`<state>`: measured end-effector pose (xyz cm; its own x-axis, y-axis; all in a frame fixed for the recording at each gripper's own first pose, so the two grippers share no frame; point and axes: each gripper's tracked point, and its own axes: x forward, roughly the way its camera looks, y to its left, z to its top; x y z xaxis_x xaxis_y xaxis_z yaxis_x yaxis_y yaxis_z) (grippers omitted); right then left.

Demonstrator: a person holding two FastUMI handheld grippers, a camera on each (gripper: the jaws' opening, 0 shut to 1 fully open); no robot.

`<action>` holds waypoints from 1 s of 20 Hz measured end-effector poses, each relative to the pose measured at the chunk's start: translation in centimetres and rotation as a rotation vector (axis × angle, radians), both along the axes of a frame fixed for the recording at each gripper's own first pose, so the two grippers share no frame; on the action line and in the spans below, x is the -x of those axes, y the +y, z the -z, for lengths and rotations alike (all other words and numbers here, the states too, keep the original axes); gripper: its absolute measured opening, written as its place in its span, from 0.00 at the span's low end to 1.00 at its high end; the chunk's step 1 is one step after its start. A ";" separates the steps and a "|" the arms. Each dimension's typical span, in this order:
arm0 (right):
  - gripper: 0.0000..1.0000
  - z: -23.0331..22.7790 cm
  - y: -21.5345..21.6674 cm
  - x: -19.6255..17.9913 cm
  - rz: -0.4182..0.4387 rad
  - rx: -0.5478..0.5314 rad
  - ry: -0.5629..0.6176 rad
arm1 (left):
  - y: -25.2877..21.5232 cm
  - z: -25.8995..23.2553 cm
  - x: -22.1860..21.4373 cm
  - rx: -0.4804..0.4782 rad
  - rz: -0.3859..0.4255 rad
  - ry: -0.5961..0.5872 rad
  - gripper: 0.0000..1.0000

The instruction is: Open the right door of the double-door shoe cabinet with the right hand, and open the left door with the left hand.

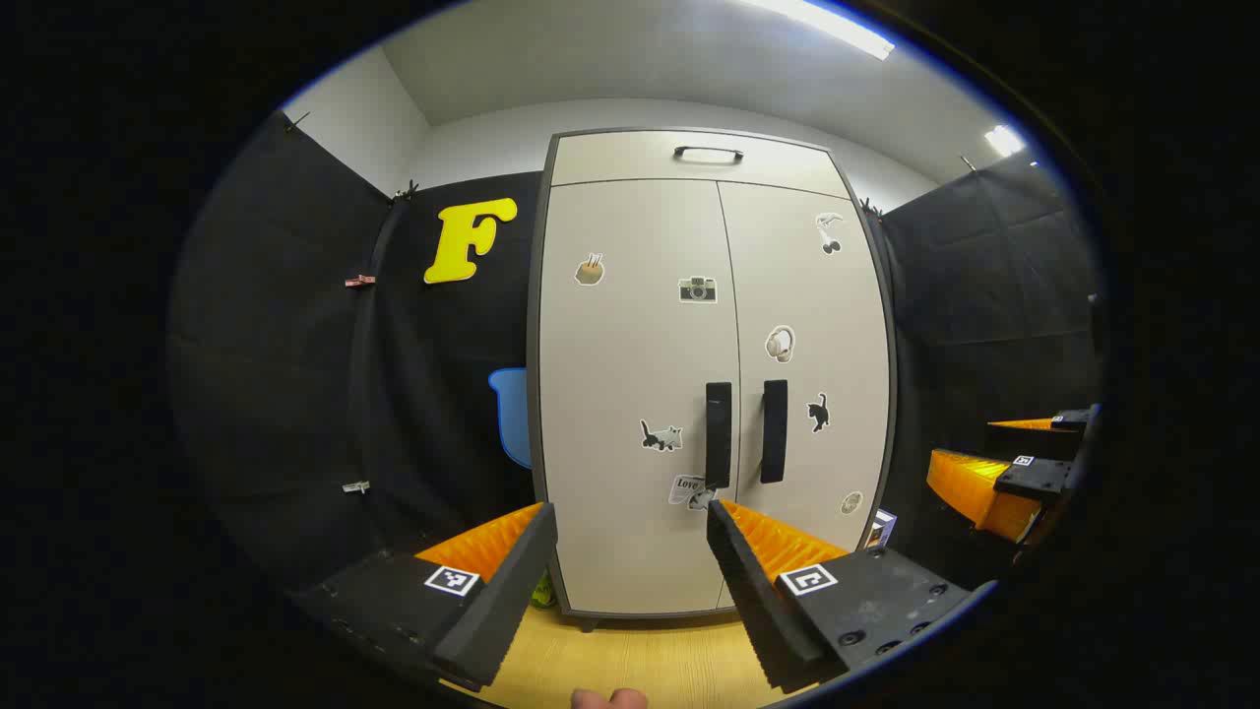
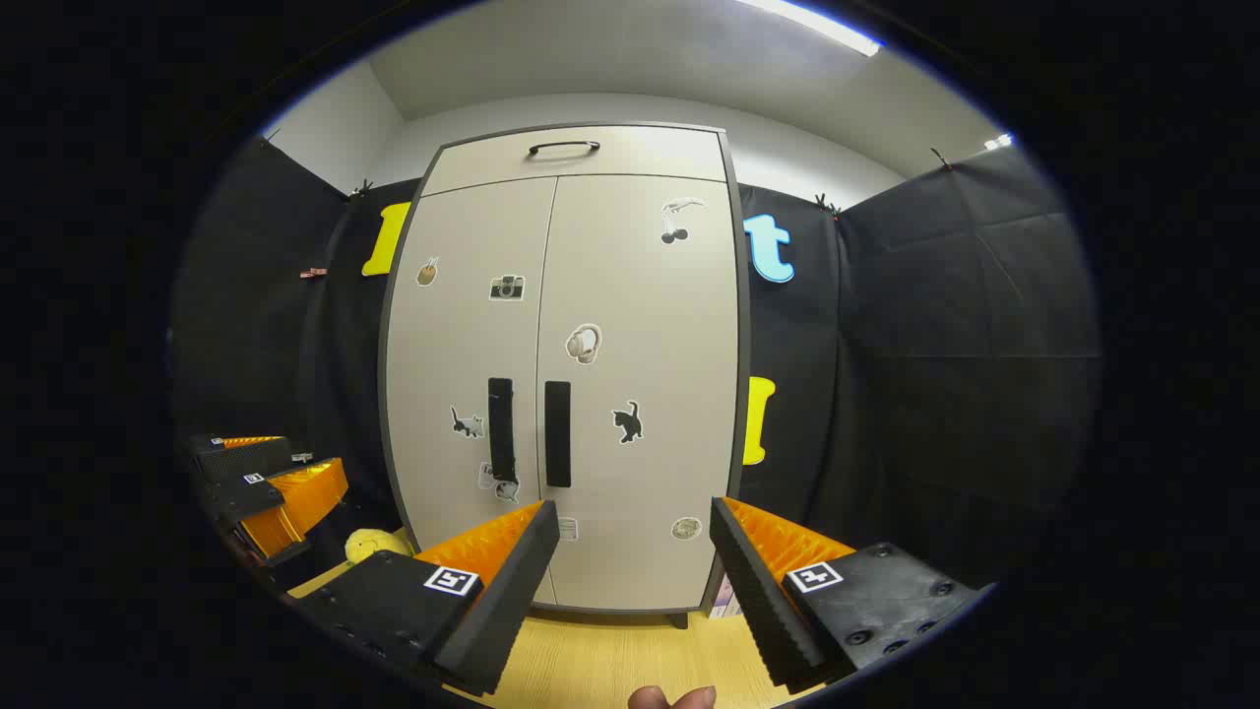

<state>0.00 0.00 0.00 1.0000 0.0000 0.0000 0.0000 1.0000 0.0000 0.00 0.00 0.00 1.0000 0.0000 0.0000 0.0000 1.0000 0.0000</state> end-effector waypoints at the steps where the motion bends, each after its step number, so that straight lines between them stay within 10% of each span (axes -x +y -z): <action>1: 0.98 0.0 0.0 0.0 0.001 -0.001 0.000 | 0.0 0.1 -0.1 -0.001 -0.001 -0.001 0.95; 20: 0.98 -0.1 3.0 -2.8 -0.046 -0.036 -0.002 | 1.6 0.5 -2.0 -0.018 0.002 -0.007 0.95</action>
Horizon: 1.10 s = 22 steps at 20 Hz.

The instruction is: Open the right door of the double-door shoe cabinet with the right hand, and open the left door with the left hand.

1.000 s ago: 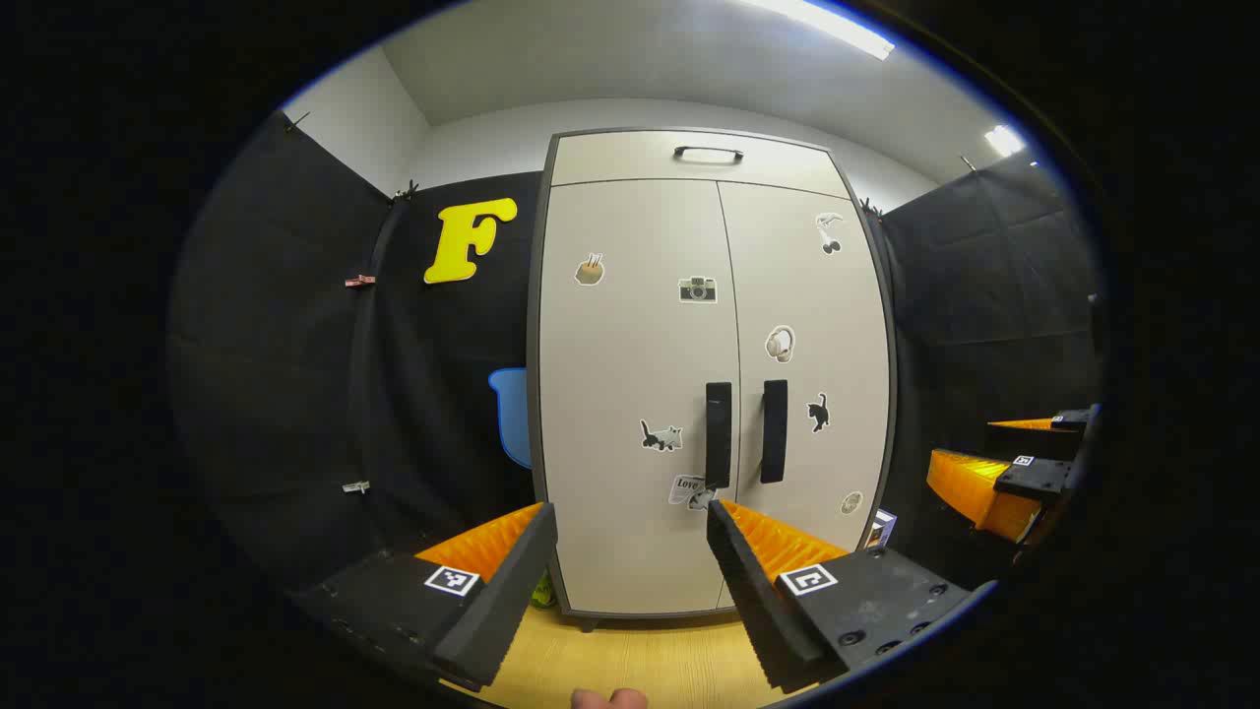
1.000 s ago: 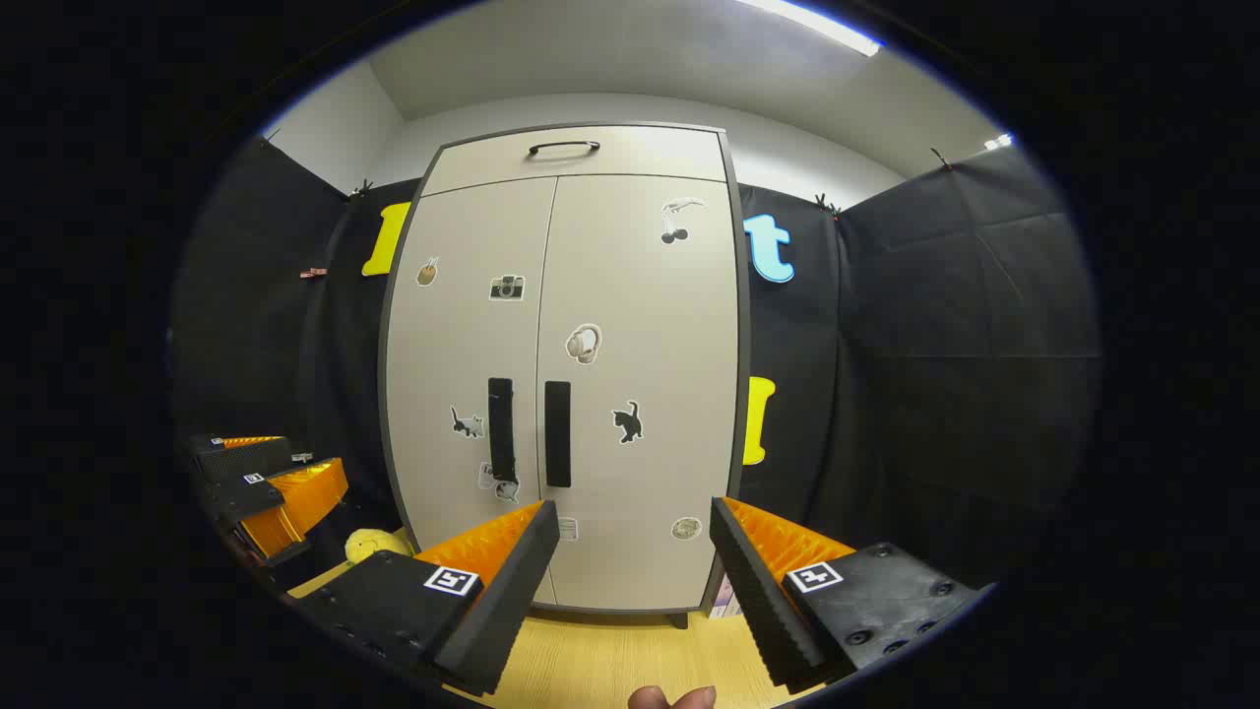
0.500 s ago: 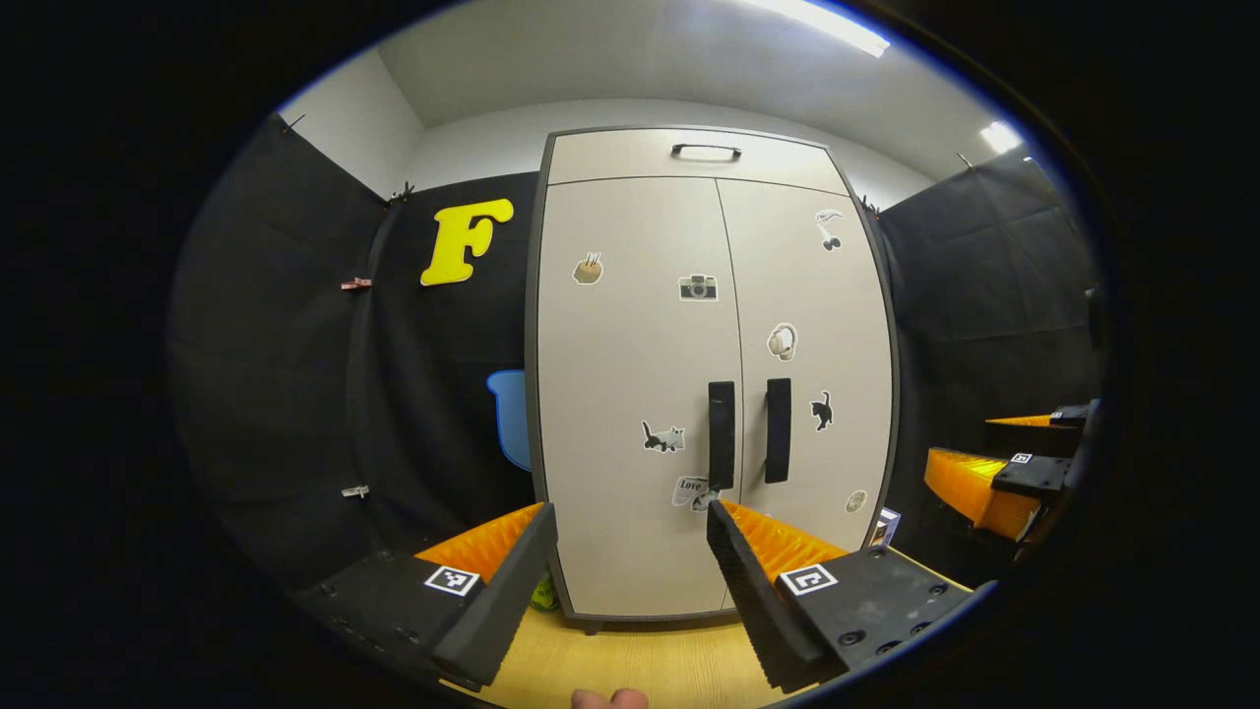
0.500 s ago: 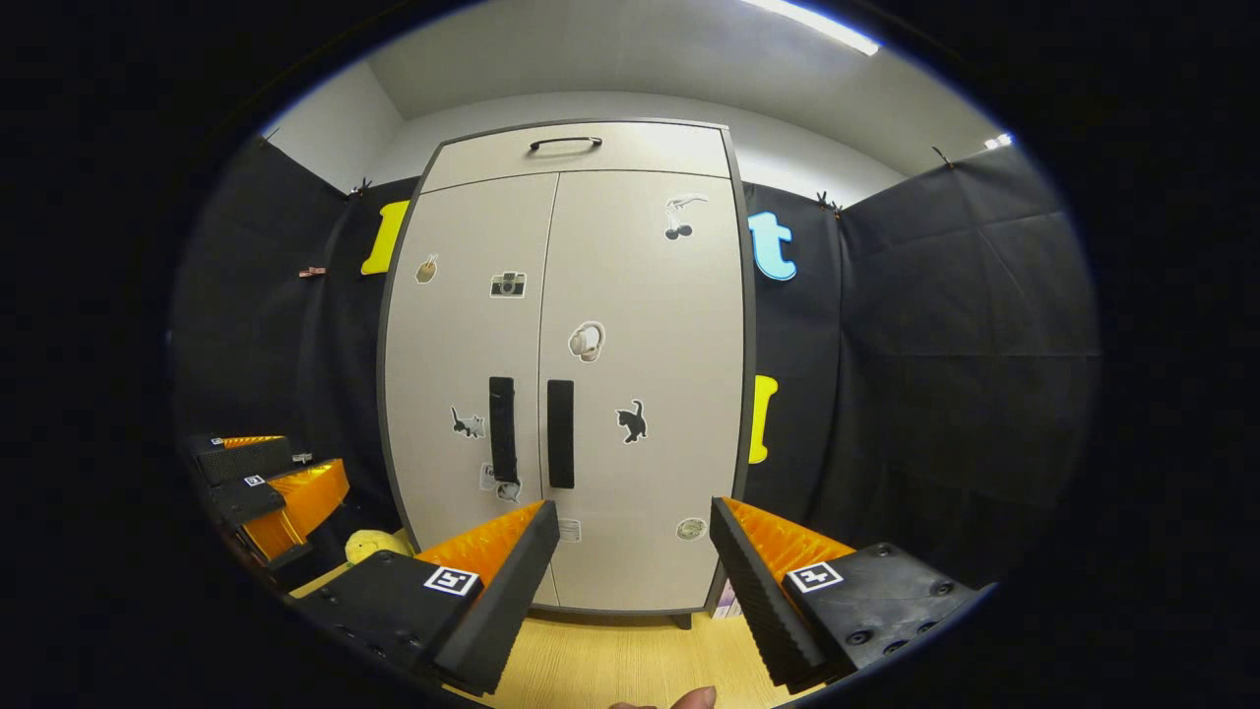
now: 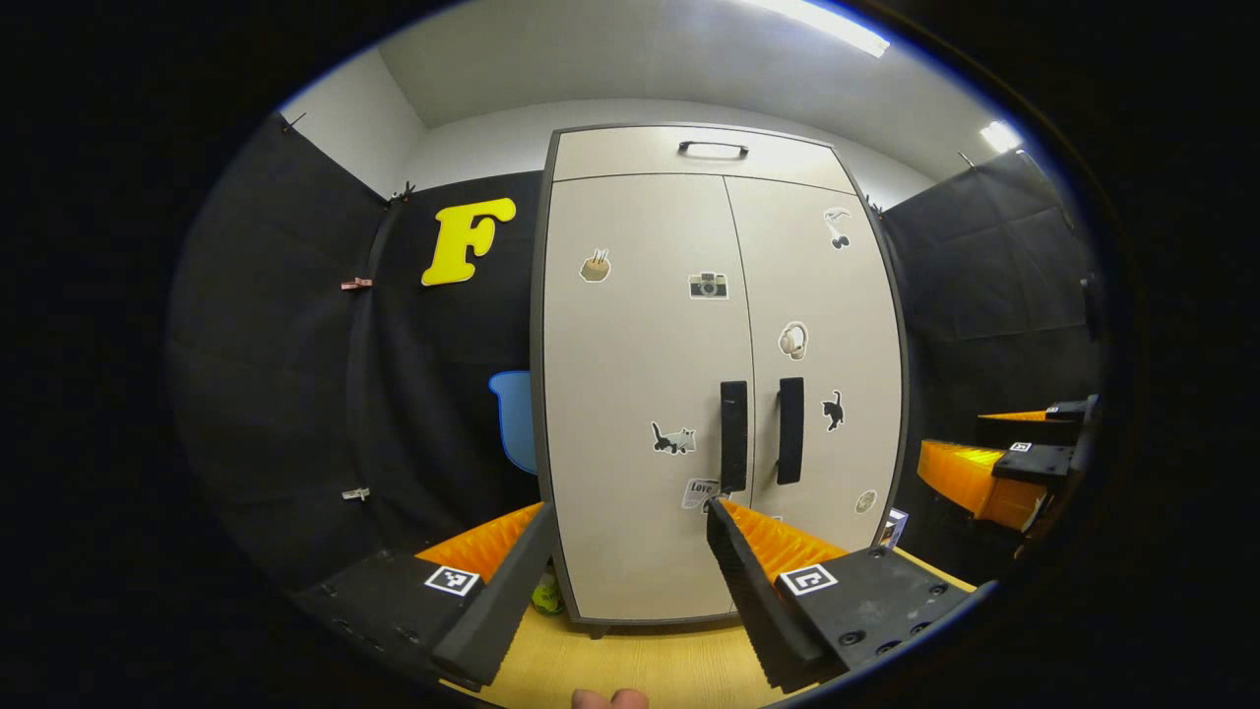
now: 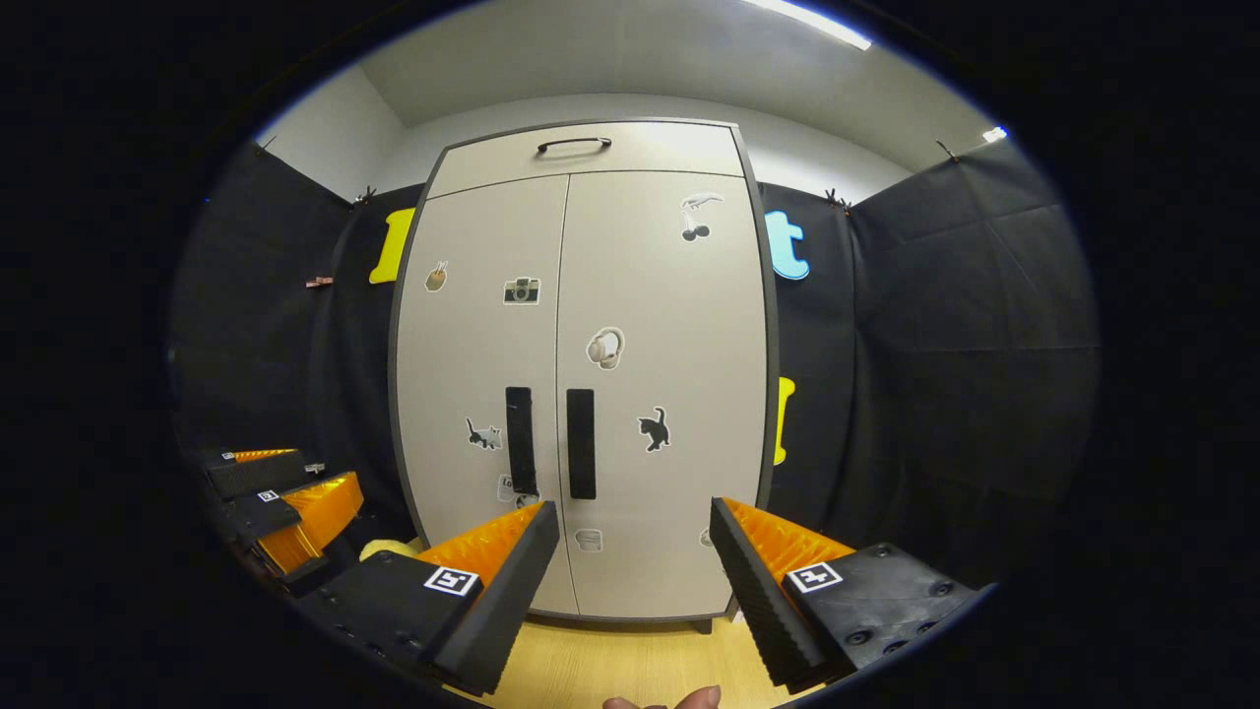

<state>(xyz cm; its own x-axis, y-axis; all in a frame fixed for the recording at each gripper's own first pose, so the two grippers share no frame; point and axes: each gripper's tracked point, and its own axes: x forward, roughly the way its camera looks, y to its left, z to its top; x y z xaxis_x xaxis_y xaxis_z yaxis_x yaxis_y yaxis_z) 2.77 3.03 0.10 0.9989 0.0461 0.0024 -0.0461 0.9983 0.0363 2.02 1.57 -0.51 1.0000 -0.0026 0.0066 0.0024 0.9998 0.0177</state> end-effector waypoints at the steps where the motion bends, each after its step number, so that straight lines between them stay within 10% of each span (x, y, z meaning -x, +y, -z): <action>1: 0.98 -0.1 0.4 -0.6 -0.006 -0.003 -0.001 | 0.2 0.1 -0.1 -0.001 0.000 0.001 0.95; 19: 0.98 1.5 6.1 -18.2 -0.023 0.013 0.027 | 4.4 3.4 -3.1 0.015 -0.046 0.077 0.95; 22: 0.78 2.3 6.2 -20.0 0.000 0.012 0.045 | 4.8 3.9 -3.3 0.013 -0.052 0.090 0.95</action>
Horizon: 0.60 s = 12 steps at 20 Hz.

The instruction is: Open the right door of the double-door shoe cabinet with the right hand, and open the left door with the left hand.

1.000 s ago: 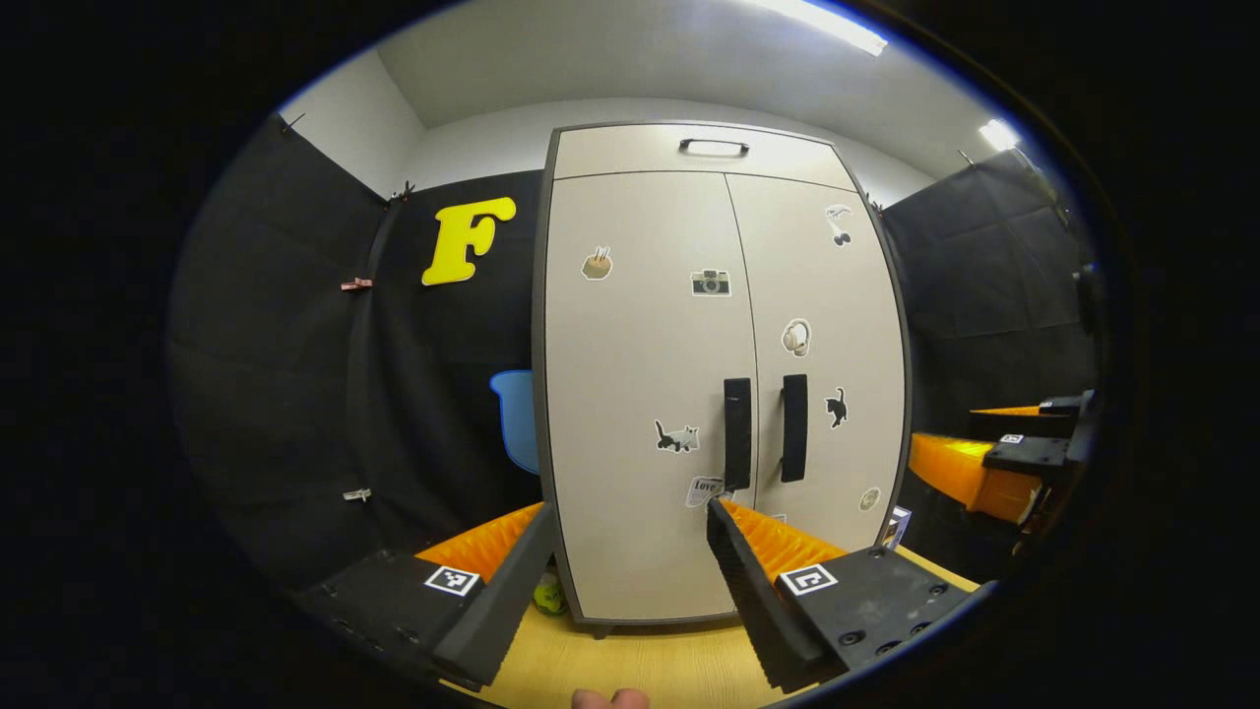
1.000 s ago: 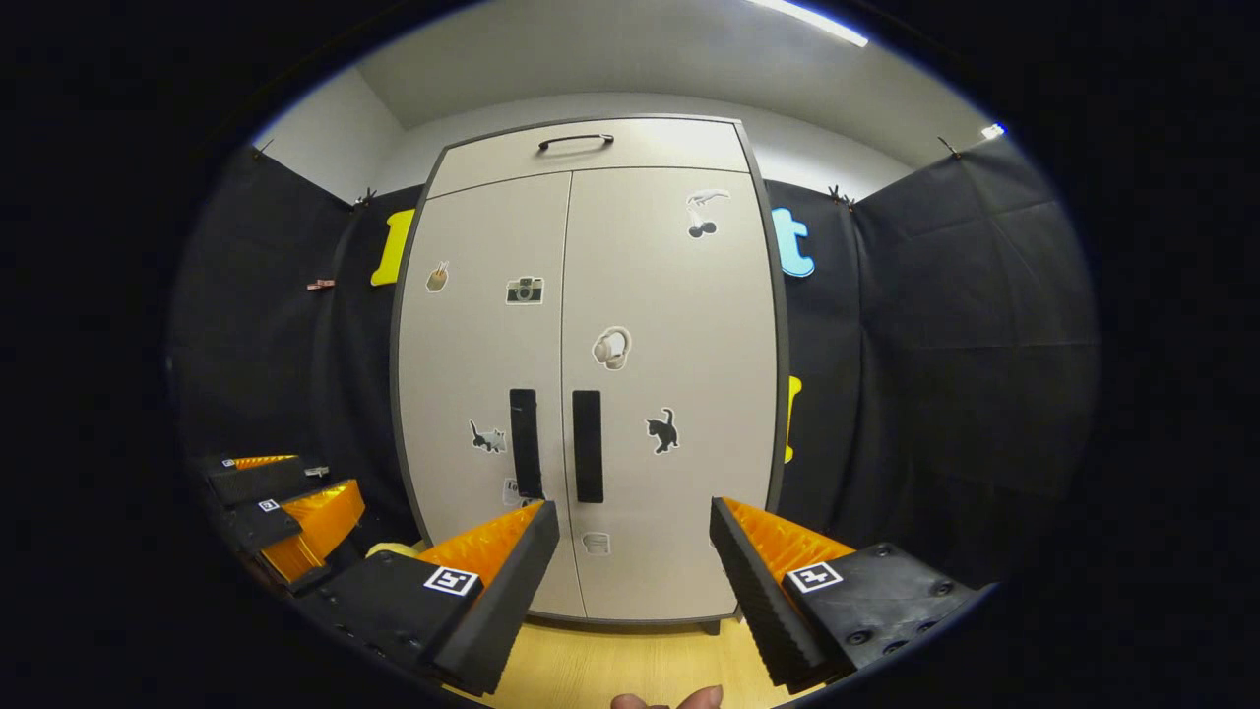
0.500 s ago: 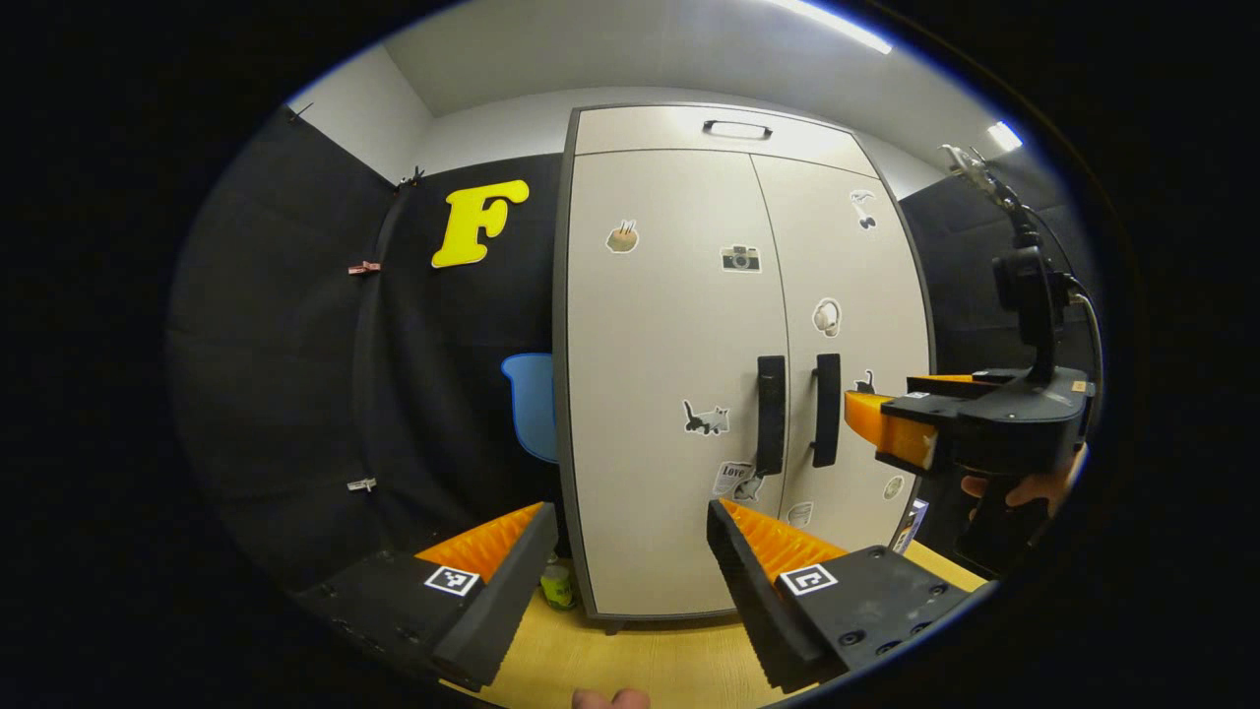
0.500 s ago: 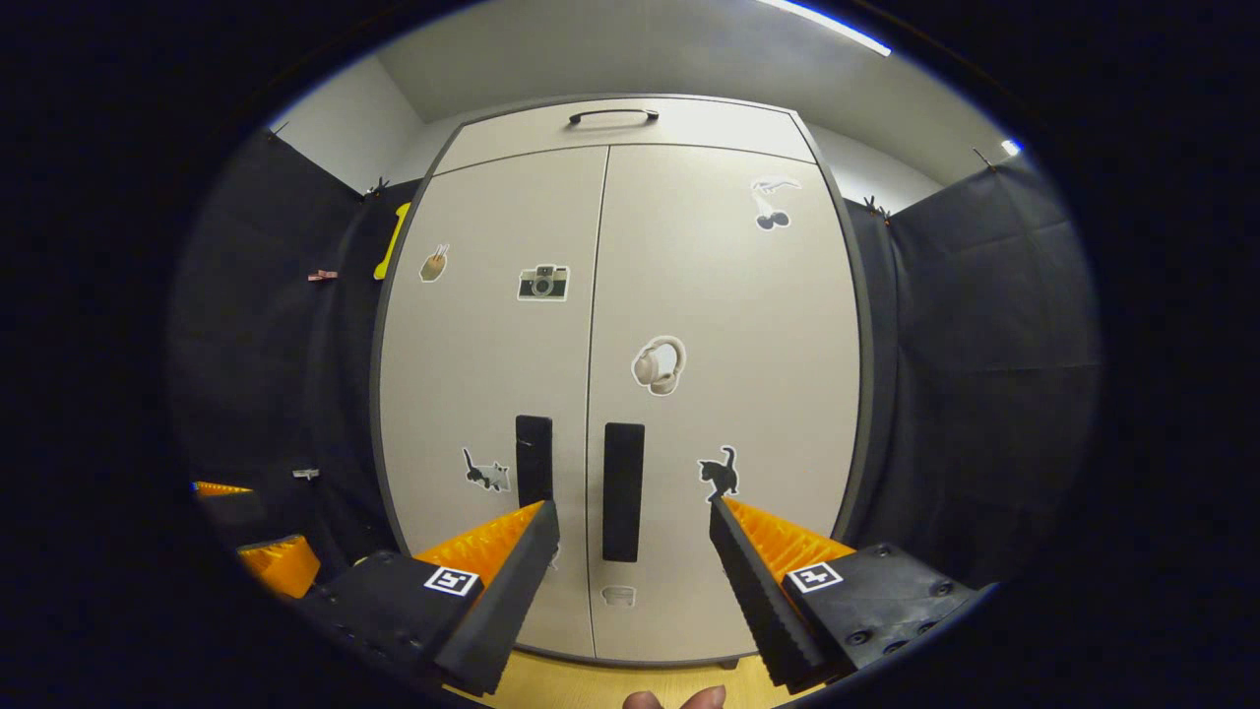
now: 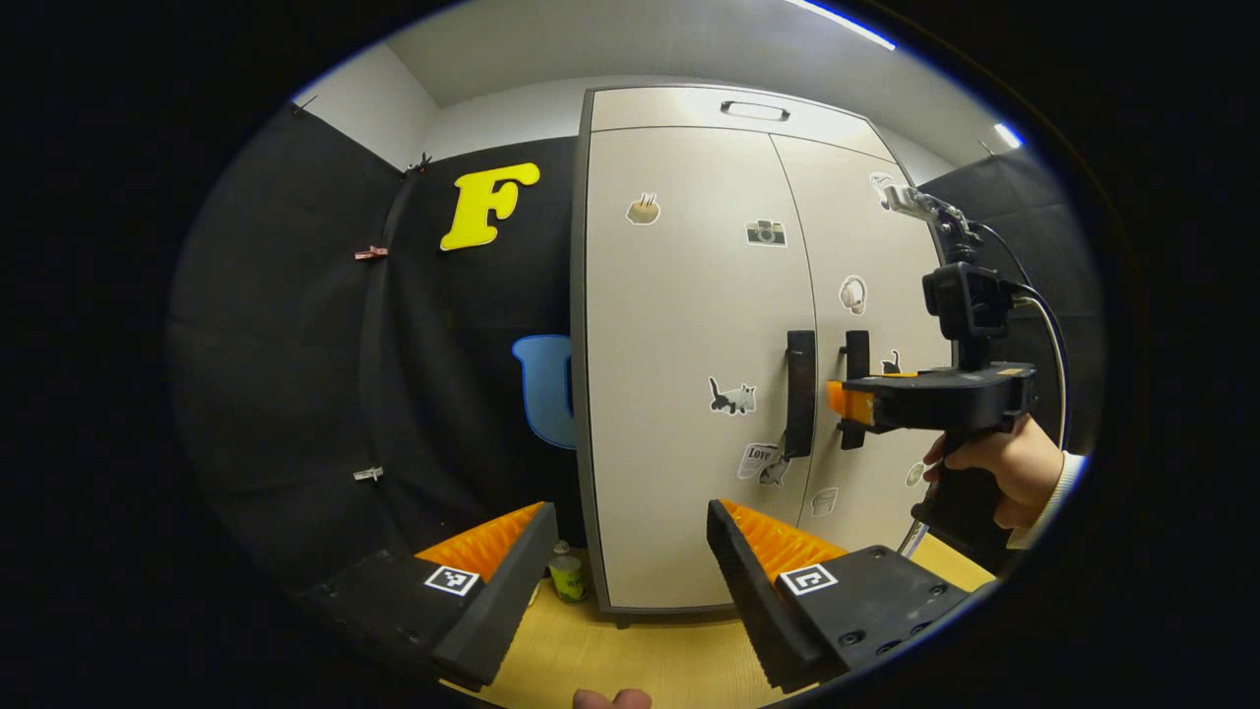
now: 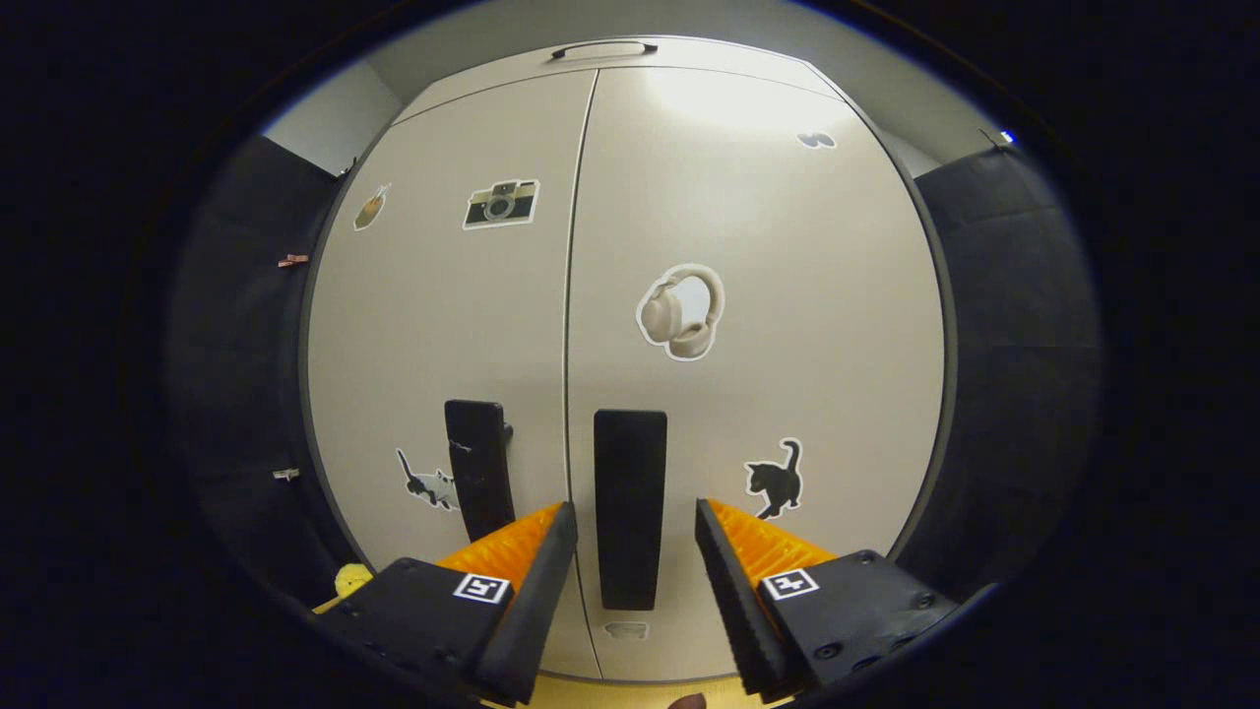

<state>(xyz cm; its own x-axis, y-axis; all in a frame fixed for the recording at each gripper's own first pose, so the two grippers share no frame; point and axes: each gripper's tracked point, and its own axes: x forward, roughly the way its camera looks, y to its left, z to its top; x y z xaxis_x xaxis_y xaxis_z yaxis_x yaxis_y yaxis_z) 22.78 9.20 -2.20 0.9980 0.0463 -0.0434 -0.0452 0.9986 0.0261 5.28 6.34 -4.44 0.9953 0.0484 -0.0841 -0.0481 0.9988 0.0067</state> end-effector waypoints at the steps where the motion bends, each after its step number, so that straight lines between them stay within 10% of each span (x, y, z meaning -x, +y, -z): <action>1: 0.55 0.1 0.2 -0.2 -0.001 -0.017 0.008 | 0.2 0.1 0.0 0.000 -0.003 0.003 0.95; 3: 0.38 0.1 0.3 -0.5 0.009 -0.032 0.011 | 0.5 0.0 0.1 0.000 -0.009 0.002 0.95; 12: 0.20 0.4 0.0 -0.2 0.023 -0.073 0.038 | 1.5 -0.5 2.1 -0.003 -0.049 -0.004 0.95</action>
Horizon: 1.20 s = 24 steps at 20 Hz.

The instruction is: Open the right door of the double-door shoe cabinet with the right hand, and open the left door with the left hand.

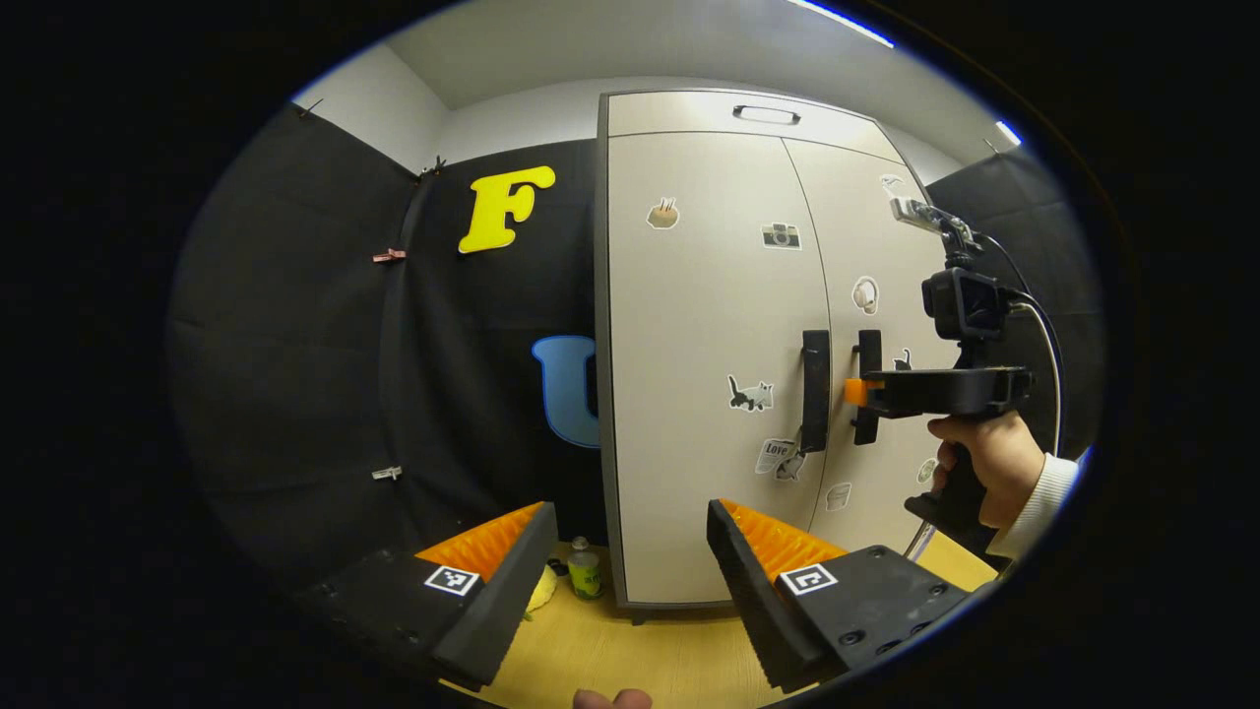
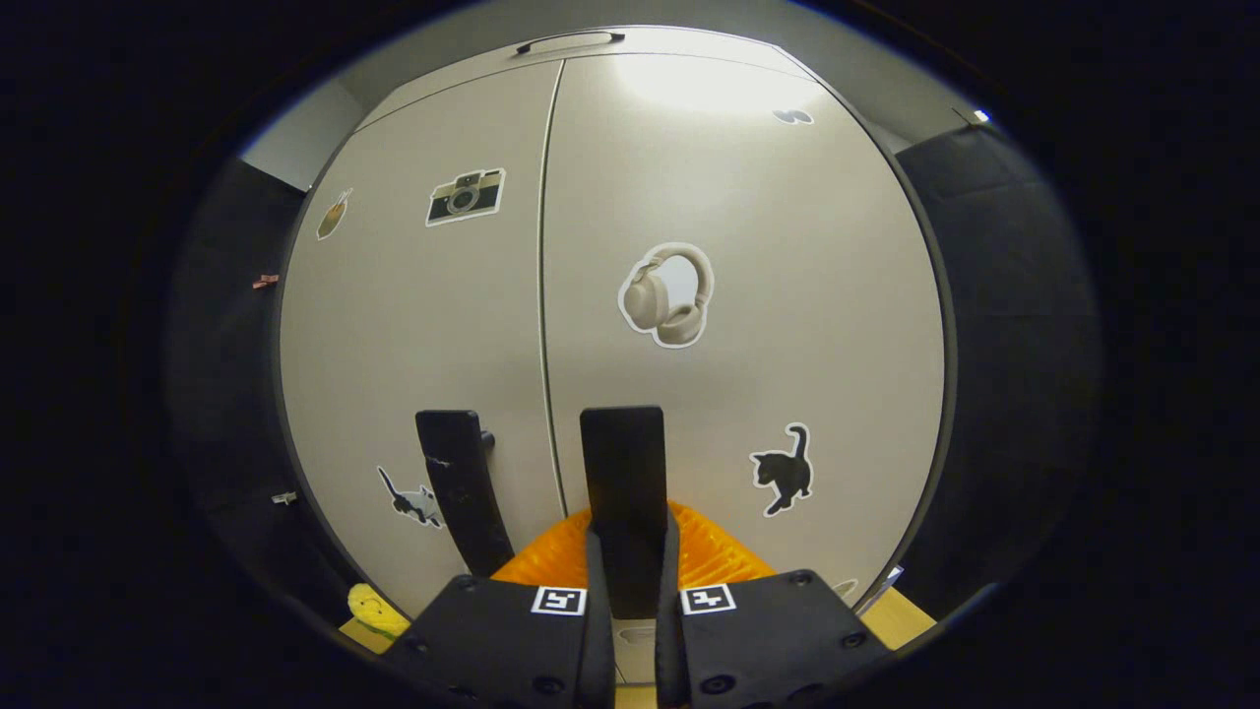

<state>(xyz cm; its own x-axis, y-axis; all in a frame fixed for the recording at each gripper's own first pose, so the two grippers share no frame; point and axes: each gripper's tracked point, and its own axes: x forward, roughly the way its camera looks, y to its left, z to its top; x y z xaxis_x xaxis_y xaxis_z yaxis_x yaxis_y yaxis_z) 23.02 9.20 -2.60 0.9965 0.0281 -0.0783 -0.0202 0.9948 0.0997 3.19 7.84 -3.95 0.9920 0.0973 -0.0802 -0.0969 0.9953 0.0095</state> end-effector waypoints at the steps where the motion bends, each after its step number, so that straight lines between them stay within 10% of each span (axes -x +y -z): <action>1: 0.20 -0.1 0.1 0.2 -0.006 0.011 0.010 | 0.0 -0.1 0.4 0.004 -0.002 0.000 0.95; 24: 0.14 -1.6 -9.2 14.8 -0.032 -0.053 0.027 | -6.4 -1.6 5.2 -0.009 0.030 -0.013 0.95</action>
<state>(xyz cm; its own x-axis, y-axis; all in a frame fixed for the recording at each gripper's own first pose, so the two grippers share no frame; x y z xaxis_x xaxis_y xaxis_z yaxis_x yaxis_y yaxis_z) 8.26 -0.03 -1.04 0.9926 0.0649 -0.1024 -0.0488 0.9870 0.1532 -2.00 1.41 -2.36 0.9954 0.0685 -0.0664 -0.0675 0.9976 0.0172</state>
